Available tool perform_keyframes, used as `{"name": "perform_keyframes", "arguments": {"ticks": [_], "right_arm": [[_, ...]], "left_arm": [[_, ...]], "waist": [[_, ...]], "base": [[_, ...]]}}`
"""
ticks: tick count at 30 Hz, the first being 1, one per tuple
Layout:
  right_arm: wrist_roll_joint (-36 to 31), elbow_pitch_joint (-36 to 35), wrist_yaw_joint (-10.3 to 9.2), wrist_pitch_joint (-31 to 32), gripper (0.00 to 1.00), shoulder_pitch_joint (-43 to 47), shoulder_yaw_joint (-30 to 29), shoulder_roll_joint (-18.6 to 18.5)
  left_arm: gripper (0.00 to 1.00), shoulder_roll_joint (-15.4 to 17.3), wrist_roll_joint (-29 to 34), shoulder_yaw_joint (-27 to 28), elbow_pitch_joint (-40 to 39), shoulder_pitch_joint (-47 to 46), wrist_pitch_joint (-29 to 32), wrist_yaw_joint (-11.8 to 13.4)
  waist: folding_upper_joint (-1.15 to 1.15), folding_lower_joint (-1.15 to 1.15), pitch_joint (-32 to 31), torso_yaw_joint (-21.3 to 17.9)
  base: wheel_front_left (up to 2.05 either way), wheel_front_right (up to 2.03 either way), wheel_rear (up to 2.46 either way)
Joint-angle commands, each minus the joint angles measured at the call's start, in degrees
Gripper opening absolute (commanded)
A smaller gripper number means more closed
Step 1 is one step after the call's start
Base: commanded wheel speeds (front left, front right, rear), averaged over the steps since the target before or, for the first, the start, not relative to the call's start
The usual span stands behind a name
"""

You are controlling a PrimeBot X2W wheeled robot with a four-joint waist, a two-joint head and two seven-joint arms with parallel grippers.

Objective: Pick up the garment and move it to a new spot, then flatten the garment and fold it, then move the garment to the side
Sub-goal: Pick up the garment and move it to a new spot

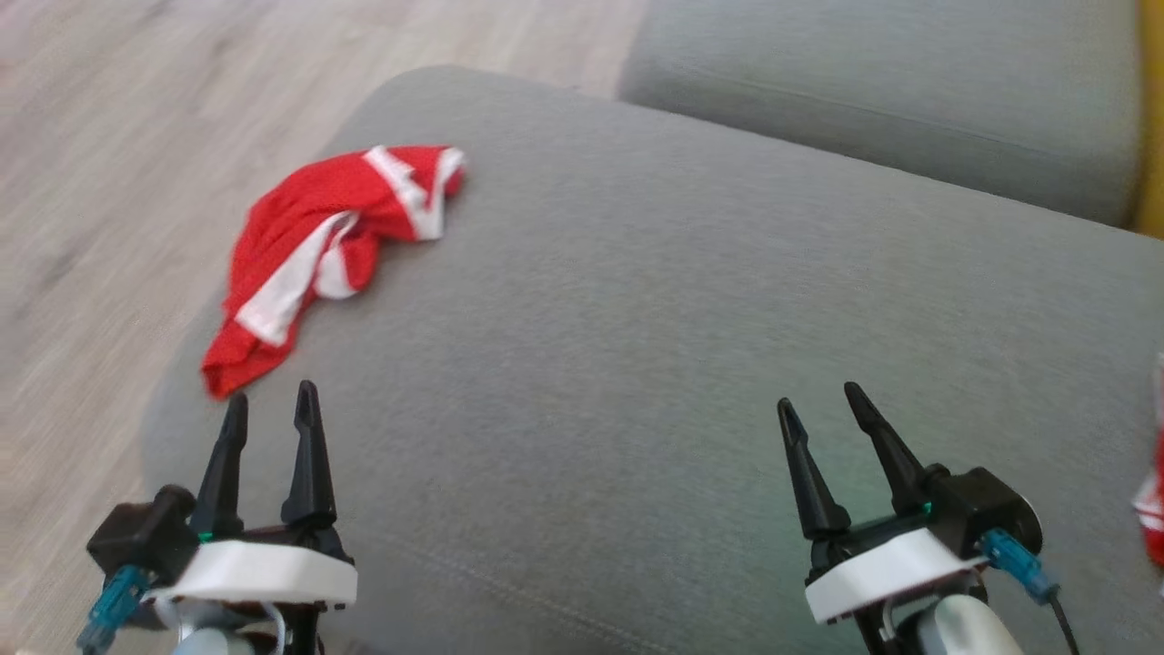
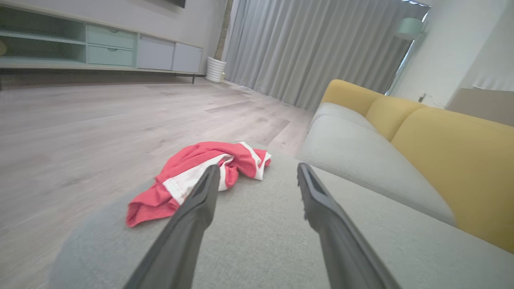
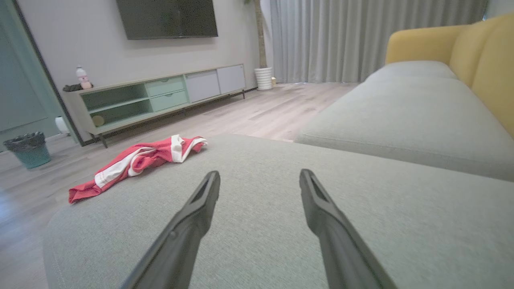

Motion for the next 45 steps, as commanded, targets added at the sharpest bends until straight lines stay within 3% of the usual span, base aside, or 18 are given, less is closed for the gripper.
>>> {"name": "perform_keyframes", "arguments": {"ticks": [1,6,17,25,34,45], "right_arm": [[-0.3,-1.6,0.39,-0.4,1.0,-3.0,1.1,-0.2],[-0.4,-1.6,0.39,-0.2,1.0,-4.0,1.0,-0.2],[0.1,0.6,0.39,-0.3,1.0,-4.9,1.7,-0.2],[-0.8,-1.2,0.39,0.3,1.0,-4.1,-1.4,-0.2],[-3.4,-7.3,0.39,3.5,1.0,-5.0,-7.6,-0.2],[-8.9,-21.8,0.39,11.3,1.0,-7.4,-12.7,-0.2]], "left_arm": [[1.0,0.3,-0.1,1.8,-1.6,-3.1,-0.7,0.3],[1.0,0.3,-0.6,2.3,-1.7,-3.1,-0.7,0.9],[1.0,0.3,-1.8,4.1,-1.4,-2.7,-0.7,2.6],[1.0,0.6,1.0,8.0,3.0,-7.6,-0.7,0.1],[1.0,6.7,3.4,8.7,15.4,-19.2,1.7,-2.1],[1.0,16.0,4.1,4.2,38.9,-39.6,15.5,-4.7]], "waist": [[0.0,0.0,0.9,3.5],[0.0,0.0,2.0,6.0],[0.0,0.0,2.1,6.2],[0.0,0.0,4.6,3.7],[0.0,0.0,9.8,-0.7],[0.0,0.0,18.6,-6.3]], "base": [[0.0,0.0,0.0],[0.0,0.0,0.0],[0.0,0.0,0.0],[0.0,0.0,0.0],[0.0,0.0,0.0],[0.0,0.0,0.0]]}}
